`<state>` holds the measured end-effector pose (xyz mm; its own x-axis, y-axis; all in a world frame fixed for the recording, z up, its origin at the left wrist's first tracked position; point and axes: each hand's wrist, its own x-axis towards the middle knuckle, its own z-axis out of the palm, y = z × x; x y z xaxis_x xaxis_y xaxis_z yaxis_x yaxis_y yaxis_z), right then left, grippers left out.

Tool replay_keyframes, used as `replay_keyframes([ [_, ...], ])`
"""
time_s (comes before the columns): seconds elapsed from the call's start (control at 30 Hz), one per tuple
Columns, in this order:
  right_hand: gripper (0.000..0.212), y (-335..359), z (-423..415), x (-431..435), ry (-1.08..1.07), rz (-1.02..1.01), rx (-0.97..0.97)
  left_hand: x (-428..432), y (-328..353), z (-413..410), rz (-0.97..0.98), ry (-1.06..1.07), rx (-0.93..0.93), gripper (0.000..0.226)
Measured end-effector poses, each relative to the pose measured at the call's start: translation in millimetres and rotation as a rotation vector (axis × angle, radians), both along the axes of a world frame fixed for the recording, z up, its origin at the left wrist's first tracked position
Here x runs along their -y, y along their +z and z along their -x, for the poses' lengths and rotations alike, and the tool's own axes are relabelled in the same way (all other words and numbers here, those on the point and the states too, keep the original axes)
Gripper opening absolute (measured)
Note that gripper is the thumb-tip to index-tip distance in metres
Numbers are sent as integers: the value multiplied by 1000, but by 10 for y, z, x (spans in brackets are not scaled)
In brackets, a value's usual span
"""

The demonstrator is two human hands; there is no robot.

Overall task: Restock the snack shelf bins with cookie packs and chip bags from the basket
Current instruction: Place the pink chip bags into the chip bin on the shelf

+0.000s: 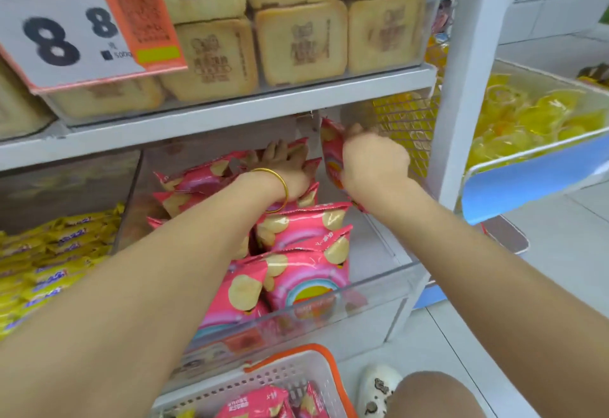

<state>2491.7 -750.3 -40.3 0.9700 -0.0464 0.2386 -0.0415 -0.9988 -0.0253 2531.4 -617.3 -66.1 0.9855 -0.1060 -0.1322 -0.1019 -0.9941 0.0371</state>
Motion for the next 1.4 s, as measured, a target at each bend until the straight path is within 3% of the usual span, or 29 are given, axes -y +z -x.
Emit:
replay_keyframes([
  [0.23, 66, -7, -558, -72, 133, -80, -195, -36, 33, 70, -18, 51, -51, 58],
  [0.4, 92, 35, -615, -117, 235, 113, -344, -70, 50, 123, -47, 72, -60, 58],
  [0.7, 70, 137, -697, -141, 372, 331, -206, -66, 77, 157, -145, 92, -64, 60],
  [0.87, 52, 61, -752, -313, 305, 493, -21, -87, 61, 171, -151, 91, -68, 62],
  [0.97, 51, -28, -783, -348, 256, 440, 22, -91, 71, 179, -163, 85, -57, 62],
  [1.17, 67, -67, -893, -152, 353, 321, -5, -134, 80, 191, -168, 67, -65, 63],
  [1.4, 71, -106, -830, -117, 406, 214, -143, -143, 79, 154, -128, 55, -81, 62],
])
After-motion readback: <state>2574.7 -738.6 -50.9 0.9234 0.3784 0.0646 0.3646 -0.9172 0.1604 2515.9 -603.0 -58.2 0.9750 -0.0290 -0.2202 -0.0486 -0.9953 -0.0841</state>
